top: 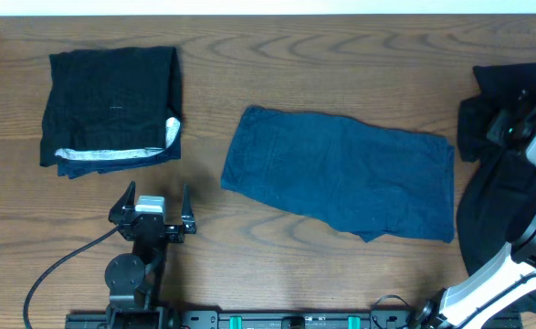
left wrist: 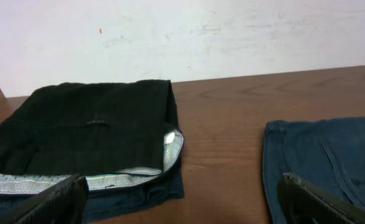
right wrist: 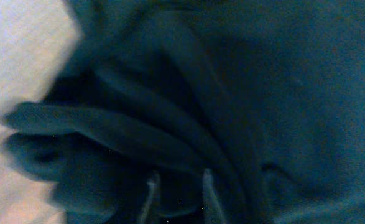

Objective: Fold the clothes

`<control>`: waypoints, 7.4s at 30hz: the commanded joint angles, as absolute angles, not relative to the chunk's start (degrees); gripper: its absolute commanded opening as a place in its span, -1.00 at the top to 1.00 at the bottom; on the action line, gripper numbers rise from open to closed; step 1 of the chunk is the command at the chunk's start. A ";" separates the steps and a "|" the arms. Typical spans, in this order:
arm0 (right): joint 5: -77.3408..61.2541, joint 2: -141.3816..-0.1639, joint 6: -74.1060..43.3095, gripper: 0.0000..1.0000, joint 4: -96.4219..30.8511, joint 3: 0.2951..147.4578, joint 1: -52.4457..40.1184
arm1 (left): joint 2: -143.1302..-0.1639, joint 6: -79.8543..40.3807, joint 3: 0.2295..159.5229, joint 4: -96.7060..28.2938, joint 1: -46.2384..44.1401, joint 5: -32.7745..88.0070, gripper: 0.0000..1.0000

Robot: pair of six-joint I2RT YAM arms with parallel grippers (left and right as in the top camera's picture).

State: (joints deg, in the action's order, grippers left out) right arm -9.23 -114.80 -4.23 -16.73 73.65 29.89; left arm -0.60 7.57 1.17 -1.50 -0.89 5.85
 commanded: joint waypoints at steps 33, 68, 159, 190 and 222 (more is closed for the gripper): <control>-6.20 -101.25 -13.06 0.98 -63.11 66.30 5.82 | -0.27 8.10 0.23 -3.42 -1.10 7.05 -0.96; -7.81 -101.36 -13.30 0.98 -39.90 52.80 -7.49 | -0.27 8.10 0.23 -3.44 -1.10 7.05 -0.96; 0.58 -93.01 -21.43 0.97 -31.86 42.48 -12.75 | -0.27 8.10 0.23 -3.42 -1.10 7.05 -0.96; -0.69 -93.93 -2.68 0.76 -38.85 75.20 4.08 | -0.27 8.10 0.23 -3.42 -1.10 7.05 -0.96; -41.45 -123.72 19.35 -0.01 -12.27 75.22 16.45 | -0.27 8.10 0.23 -3.42 -1.10 7.05 -0.96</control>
State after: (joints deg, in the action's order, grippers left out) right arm -38.50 -122.80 18.17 -12.51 74.70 16.34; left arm -0.60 7.57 1.17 -1.52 -0.89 5.85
